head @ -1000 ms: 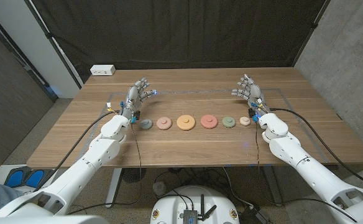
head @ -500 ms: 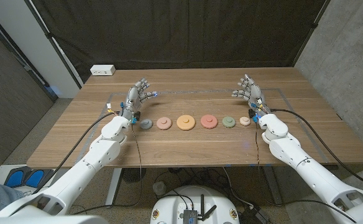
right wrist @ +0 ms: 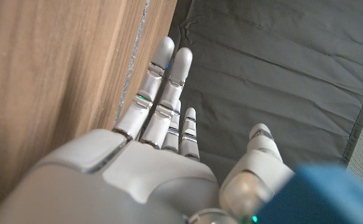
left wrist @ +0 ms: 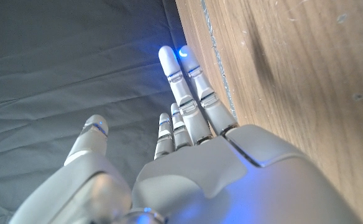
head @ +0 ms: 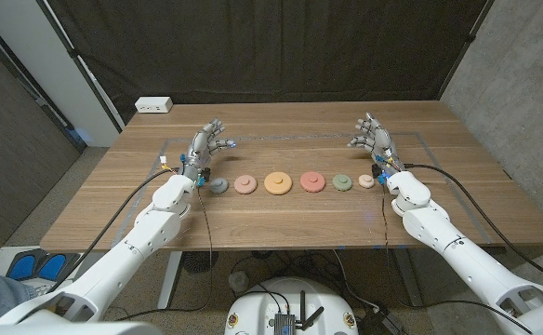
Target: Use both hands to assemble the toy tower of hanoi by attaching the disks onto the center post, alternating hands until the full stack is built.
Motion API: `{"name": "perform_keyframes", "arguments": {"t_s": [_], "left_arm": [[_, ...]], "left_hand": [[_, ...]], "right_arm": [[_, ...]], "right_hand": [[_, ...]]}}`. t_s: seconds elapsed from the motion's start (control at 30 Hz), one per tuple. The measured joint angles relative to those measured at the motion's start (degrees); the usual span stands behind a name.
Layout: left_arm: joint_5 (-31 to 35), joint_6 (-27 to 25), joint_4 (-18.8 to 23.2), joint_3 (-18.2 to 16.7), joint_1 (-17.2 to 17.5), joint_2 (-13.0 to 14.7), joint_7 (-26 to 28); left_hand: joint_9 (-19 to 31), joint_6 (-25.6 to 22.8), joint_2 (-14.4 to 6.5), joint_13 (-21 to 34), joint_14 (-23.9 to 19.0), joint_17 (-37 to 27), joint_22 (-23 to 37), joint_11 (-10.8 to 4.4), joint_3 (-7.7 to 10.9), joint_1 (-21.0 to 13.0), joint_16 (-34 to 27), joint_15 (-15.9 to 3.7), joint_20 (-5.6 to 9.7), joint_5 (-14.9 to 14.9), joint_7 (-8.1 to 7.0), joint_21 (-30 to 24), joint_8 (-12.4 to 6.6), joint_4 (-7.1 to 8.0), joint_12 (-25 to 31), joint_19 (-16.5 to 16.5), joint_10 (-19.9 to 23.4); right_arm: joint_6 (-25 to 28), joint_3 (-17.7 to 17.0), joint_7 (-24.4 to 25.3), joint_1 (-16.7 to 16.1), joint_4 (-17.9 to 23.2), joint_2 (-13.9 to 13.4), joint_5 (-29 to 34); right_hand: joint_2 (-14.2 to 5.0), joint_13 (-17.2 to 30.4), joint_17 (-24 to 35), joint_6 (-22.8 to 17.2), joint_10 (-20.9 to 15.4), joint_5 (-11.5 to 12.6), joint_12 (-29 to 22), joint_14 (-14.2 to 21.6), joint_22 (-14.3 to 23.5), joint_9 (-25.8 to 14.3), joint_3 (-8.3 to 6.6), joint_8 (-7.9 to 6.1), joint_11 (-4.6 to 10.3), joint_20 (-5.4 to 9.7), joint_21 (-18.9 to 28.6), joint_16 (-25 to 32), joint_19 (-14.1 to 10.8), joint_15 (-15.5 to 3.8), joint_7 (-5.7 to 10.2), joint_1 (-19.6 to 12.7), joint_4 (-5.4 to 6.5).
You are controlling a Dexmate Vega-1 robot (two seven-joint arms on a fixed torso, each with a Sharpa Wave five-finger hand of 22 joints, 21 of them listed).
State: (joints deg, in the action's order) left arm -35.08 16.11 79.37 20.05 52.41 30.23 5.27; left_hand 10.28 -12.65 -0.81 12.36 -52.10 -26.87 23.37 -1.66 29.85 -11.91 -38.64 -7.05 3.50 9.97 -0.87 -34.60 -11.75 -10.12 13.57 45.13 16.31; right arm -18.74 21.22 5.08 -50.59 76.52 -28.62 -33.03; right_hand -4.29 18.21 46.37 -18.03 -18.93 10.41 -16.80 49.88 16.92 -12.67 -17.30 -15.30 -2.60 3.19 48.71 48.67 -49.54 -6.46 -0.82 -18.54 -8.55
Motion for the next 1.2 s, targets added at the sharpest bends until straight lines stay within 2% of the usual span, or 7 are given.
{"name": "perform_keyframes", "arguments": {"t_s": [0.23,0.4,0.57,0.7,0.8,1.03,1.2], "left_arm": [[1.3,-0.6,0.7,0.2,0.4,-0.1,2.4],[2.3,-1.4,1.0,0.2,0.5,-0.1,4.8],[3.1,-2.1,2.0,0.3,0.9,-0.4,6.8],[3.5,-2.3,2.0,0.3,0.9,-0.4,7.7],[3.7,-2.4,2.6,0.3,1.2,-0.8,8.2],[4.5,-2.4,2.7,0.3,1.2,-0.9,9.1],[4.9,-2.5,2.9,0.5,1.2,-0.8,9.2]], "left_hand": [[0.5,-2.4,1.9,1.6,-4.4,-12.8,9.4,-0.71,-1.69,-4.7,-13.9,-1.34,2.46,0.0,-0.40,-9.2,0.00,0.10,0.0,4.1,1.3],[0.5,-3.5,2.4,1.9,-6.4,-15.8,11.0,-1.00,-1.83,-6.0,-17.6,-2.39,3.63,0.0,-0.86,-12.0,0.00,0.05,0.0,7.2,1.6],[0.5,-4.1,2.6,2.2,-7.3,-16.5,11.0,-1.11,-1.88,-6.2,-18.6,-2.69,3.96,0.0,-0.85,-12.6,0.00,0.00,0.0,8.4,1.7],[0.5,-6.3,2.5,2.2,-7.4,-16.5,11.0,-2.01,-1.88,-6.8,-19.0,-2.78,3.96,0.0,-0.70,-12.9,-0.26,-0.01,0.0,8.4,2.3],[0.5,-7.7,2.9,2.2,-7.4,-16.5,11.3,-2.88,-1.88,-7.2,-19.2,-2.78,3.96,0.1,0.08,-13.0,-0.69,0.00,0.0,8.4,2.8],[0.5,-7.9,3.2,2.2,-8.0,-16.5,10.9,-3.07,-1.88,-8.5,-19.7,-2.99,3.95,0.2,0.27,-13.3,-0.87,0.00,0.0,8.4,3.0],[0.5,-7.4,3.9,2.4,-7.9,-16.4,10.9,-3.05,-1.23,-11.3,-19.9,-2.98,3.96,1.0,0.15,-13.3,-0.22,-0.65,0.0,8.4,3.0]], "right_arm": [[0.5,0.2,1.8,0.0,0.2,0.2,1.1],[0.7,0.2,2.5,-0.2,0.9,0.3,1.5],[1.5,0.2,6.0,-0.7,1.8,0.5,3.3],[1.5,0.2,6.0,-1.1,2.6,0.5,3.3],[2.5,0.2,9.7,-1.4,3.0,0.5,5.3],[3.0,0.1,11.3,-1.9,3.9,0.3,6.4],[3.7,0.1,12.5,-2.2,4.6,0.0,7.3]], "right_hand": [[0.09,0.8,8.8,-2.1,-2.5,0.4,0.0,2.4,5.9,-0.3,-0.09,0.00,0.13,4.05,7.1,9.0,-4.6,-0.51,0.24,-2.9,-0.43],[0.59,1.3,16.5,-4.2,-5.3,0.5,0.3,5.8,10.1,-0.5,-0.72,0.00,0.54,5.72,12.1,15.2,-7.7,-1.66,0.72,-3.7,-0.67],[1.19,1.6,21.5,-4.9,-6.9,0.5,0.3,7.4,12.0,-0.5,-1.44,0.00,0.88,6.12,14.1,18.6,-9.0,-2.46,1.42,-4.3,-0.62],[1.65,1.9,23.5,-6.0,-7.7,0.9,0.5,8.2,12.7,-0.5,-2.21,-0.16,2.53,6.12,14.5,20.5,-9.0,-2.66,0.73,-4.8,-0.76],[1.63,1.9,24.1,-6.5,-7.5,0.9,0.7,8.2,13.0,-0.5,-2.40,-0.44,3.77,6.12,14.5,21.5,-9.0,-2.66,0.41,-4.8,-0.93],[1.85,2.2,24.3,-6.5,-7.6,1.4,0.9,8.2,13.0,-0.4,-3.35,-0.44,4.27,6.32,15.0,22.8,-8.7,-2.66,0.40,-6.4,-1.41],[3.06,2.9,24.4,-6.5,-7.8,2.9,1.3,7.2,12.9,-0.4,-5.37,-0.08,4.48,5.92,15.0,24.8,-8.3,-2.55,0.40,-10.2,-2.17]]}}
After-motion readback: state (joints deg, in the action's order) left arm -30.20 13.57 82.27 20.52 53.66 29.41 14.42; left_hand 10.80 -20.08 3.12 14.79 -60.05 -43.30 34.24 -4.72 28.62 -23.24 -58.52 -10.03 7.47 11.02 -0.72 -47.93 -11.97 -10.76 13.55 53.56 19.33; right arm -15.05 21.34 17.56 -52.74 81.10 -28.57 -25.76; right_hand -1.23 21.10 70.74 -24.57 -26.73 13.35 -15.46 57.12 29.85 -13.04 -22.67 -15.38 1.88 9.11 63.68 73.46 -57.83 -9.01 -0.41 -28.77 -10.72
